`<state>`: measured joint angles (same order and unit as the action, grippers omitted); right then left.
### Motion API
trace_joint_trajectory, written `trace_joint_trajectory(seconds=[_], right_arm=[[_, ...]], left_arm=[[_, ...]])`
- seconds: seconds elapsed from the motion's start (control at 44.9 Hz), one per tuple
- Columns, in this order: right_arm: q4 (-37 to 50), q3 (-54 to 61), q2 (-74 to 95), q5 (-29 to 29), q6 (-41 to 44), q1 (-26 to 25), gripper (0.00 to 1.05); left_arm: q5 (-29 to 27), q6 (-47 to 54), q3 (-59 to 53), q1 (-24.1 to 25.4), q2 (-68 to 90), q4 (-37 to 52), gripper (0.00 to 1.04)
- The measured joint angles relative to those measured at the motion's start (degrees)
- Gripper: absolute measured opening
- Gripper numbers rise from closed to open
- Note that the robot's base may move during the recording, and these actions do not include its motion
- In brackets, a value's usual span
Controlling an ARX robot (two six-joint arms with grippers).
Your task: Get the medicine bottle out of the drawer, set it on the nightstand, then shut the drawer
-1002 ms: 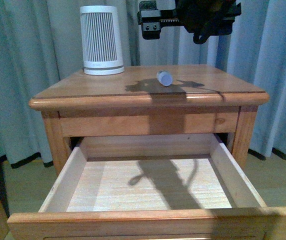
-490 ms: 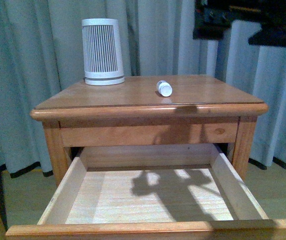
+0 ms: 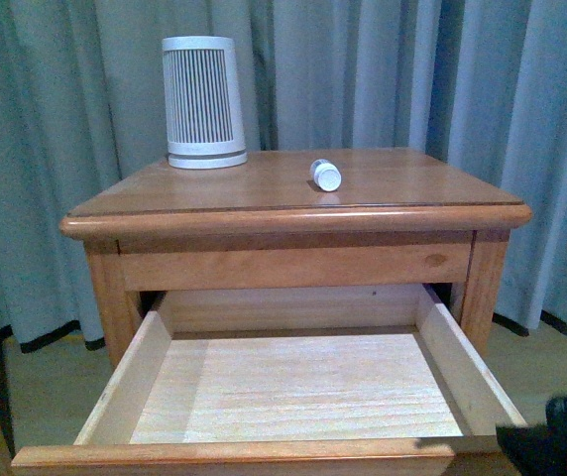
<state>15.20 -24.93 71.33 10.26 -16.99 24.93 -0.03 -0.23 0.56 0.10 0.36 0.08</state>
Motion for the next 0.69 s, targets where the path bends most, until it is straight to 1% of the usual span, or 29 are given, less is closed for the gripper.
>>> trace_joint_trajectory(seconds=[0.045, 0.134, 0.178, 0.267, 0.379, 0.49, 0.69], right_arm=[[1.6, 1.2, 1.1, 0.6, -0.3, 0.7, 0.25], [6.9, 3.9, 4.4, 3.1, -0.3, 2.3, 0.11], [12.0, 5.7, 7.6, 4.9, 0.0, 3.2, 0.03], [23.3, 8.0, 16.0, 7.3, 0.5, 4.8, 0.03], [33.8, 8.3, 26.5, 8.5, 1.4, 5.3, 0.03], [40.3, 7.3, 33.7, 8.9, 3.7, 4.7, 0.03], [45.6, 3.6, 39.7, 7.5, 8.2, 2.4, 0.03]], left_arm=[[0.0, 0.0, 0.0, 0.0, 0.0, 0.0, 0.98], [0.0, 0.0, 0.0, 0.0, 0.0, 0.0, 0.98], [0.0, 0.0, 0.0, 0.0, 0.0, 0.0, 0.98], [0.0, 0.0, 0.0, 0.0, 0.0, 0.0, 0.98], [0.0, 0.0, 0.0, 0.0, 0.0, 0.0, 0.98], [0.0, 0.0, 0.0, 0.0, 0.0, 0.0, 0.98], [0.0, 0.0, 0.0, 0.0, 0.0, 0.0, 0.98]])
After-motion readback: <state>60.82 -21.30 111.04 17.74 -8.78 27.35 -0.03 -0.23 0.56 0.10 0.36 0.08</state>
